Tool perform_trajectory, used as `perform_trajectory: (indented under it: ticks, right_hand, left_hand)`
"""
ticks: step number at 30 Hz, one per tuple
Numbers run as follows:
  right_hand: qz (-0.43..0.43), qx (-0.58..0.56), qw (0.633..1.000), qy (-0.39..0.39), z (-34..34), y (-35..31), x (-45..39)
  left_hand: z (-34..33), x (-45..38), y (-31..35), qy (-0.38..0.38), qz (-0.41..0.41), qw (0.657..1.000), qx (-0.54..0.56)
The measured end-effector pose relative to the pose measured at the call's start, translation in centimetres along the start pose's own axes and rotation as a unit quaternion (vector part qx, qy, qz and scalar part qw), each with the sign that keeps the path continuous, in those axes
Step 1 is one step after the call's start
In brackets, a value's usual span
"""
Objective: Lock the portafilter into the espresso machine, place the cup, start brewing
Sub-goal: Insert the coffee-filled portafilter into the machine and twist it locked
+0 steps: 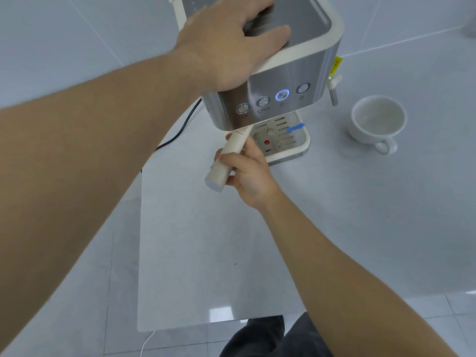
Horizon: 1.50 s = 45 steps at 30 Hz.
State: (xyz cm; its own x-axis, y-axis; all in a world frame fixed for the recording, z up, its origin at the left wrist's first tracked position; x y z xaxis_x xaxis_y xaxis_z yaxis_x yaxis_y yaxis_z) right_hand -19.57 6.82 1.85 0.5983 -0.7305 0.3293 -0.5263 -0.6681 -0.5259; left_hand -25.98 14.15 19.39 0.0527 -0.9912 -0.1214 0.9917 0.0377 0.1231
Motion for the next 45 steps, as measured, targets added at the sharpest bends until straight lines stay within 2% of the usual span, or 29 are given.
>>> perform_trajectory:
  ticks: [5, 8, 12, 14, 19, 24, 34, 42, 45]
  right_hand:
    - [-0.025, -0.035, 0.999, -0.009, 1.4, -1.5, 1.7]
    - [-0.049, -0.025, 0.998, 0.011, 1.3, -2.4, 2.6]
    - [-0.048, 0.029, 0.995, 0.079, 2.1, -3.8, 3.5]
    - [-0.054, 0.081, 0.991, 0.089, 2.9, -5.0, 3.8]
    - [-0.121, 0.136, 0.982, 0.052, 3.8, -7.3, 4.0]
    - [-0.171, 0.143, 0.974, 0.030, 4.2, -8.6, 4.0]
    - [-0.190, 0.132, 0.973, 0.004, 4.3, -9.3, 4.6]
    - [-0.191, 0.214, 0.958, 0.007, 4.7, -10.9, 5.4]
    - [-0.192, 0.247, 0.950, -0.002, 4.6, -12.0, 6.3]
  left_hand:
    - [-0.2, -0.4, -0.3, -0.006, -0.009, 1.000, -0.008]
    - [-0.3, -0.5, -0.2, -0.009, -0.019, 0.999, -0.028]
    - [-0.1, -0.4, -0.3, -0.020, -0.042, 0.998, -0.052]
    - [0.0, -0.4, -0.2, -0.023, -0.038, 0.998, -0.045]
    - [-0.1, -0.4, -0.3, -0.034, -0.034, 0.997, -0.066]
    - [-0.1, -0.3, -0.5, -0.035, -0.025, 0.997, -0.063]
    - [0.6, 0.3, 0.2, -0.042, 0.002, 0.997, -0.059]
    - [0.8, 0.9, 0.6, -0.017, 0.034, 0.999, 0.004]
    - [1.0, 1.4, 1.0, -0.030, 0.058, 0.998, -0.001]
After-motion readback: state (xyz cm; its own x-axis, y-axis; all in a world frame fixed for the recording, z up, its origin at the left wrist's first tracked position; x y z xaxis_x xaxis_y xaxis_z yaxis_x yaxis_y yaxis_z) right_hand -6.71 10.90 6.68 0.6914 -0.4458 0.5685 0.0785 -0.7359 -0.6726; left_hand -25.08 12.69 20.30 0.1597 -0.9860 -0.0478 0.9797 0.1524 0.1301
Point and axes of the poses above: each hand's wrist, its own x-axis away from the middle knuckle, its own z-axis out of the back of the hand, y = z × x, the point moved 3 cm from there along -x, towards the middle knuckle, and after that the axes turned 14 degrees about -x, right-handed, at the moved point
